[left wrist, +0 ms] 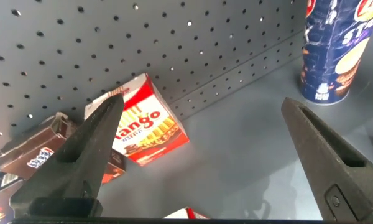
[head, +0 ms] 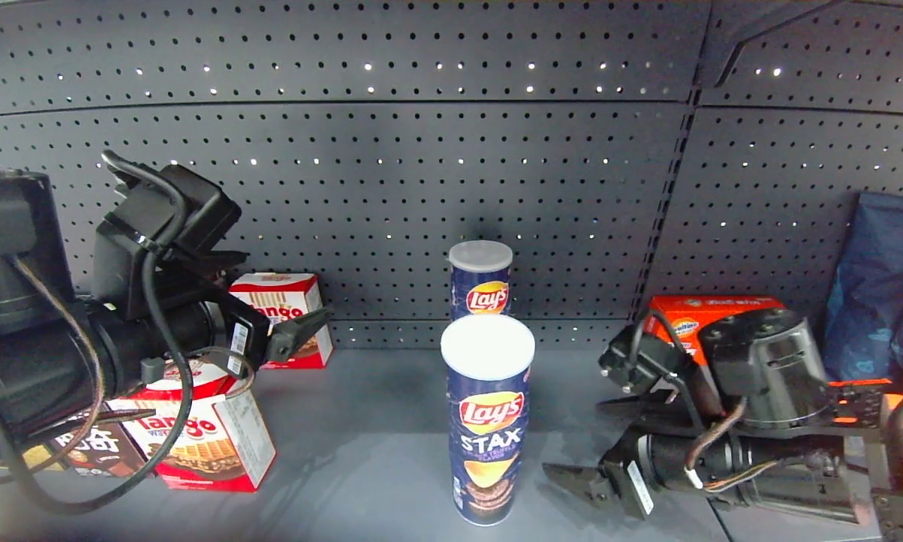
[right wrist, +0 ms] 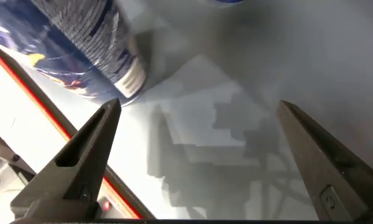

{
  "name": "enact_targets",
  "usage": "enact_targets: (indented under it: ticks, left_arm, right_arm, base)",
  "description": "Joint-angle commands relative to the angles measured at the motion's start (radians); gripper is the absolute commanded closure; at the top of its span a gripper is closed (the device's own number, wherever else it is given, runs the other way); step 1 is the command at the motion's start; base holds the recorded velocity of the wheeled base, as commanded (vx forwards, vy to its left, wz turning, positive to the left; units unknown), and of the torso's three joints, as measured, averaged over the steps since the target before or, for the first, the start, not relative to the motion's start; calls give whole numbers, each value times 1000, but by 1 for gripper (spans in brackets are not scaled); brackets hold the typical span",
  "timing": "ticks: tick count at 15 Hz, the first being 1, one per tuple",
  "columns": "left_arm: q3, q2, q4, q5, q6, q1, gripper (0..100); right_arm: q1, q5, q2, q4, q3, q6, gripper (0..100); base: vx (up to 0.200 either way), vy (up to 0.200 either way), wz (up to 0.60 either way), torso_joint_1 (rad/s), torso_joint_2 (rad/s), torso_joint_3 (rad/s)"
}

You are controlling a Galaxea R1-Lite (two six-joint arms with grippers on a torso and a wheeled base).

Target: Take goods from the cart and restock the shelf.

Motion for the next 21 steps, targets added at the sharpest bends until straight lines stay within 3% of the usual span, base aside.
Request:
enact_targets:
  ticks: [1, 4, 6, 7, 9, 11, 12, 14, 18, 21]
  left_arm:
    - [4, -40, 0, 2, 0, 11, 0]
    - [6, -134, 0, 4, -2, 62, 0]
    - [62, -241, 3, 5, -39, 105, 0]
    - [128, -329, 12, 5, -60, 123, 0]
    - [308, -491, 9, 22, -63, 129, 0]
    - [460, -651, 15, 88, -66, 137, 0]
    - [523, -718, 15, 134, -65, 138, 0]
    - [587, -812, 44, 196, -63, 140, 0]
    - [592, -1016, 294, 211, -62, 166, 0]
    - [585, -1177, 463, 211, -62, 166, 0]
  right_arm:
    - [-103, -7, -188, -1, 28, 1, 0]
    - [-286, -28, -423, 5, 116, -2, 0]
    - [-429, -30, -609, 8, 220, -4, 0]
    - [-536, -28, -731, 10, 294, -4, 0]
    - [-702, -39, -942, 10, 479, -2, 0]
    - [-821, -51, -1149, 11, 671, -8, 0]
    - [-866, -47, -1267, 73, 694, -10, 0]
    - [-867, -42, -1509, 355, 663, -8, 0]
    - [-864, -105, -1497, 272, 688, 9, 0]
    - [-864, 41, -1497, 283, 694, 30, 0]
  base:
    - [0, 0, 0, 0, 0, 0]
    - [0, 0, 0, 0, 0, 0]
    - [0, 0, 0, 0, 0, 0]
    - [0, 0, 0, 0, 0, 0]
    - [0, 0, 0, 0, 0, 0]
    - [0, 0, 0, 0, 0, 0]
    - [0, 0, 0, 0, 0, 0]
    - [0, 0, 0, 0, 0, 0]
    - [0, 0, 0, 0, 0, 0]
    - [0, 0, 0, 0, 0, 0]
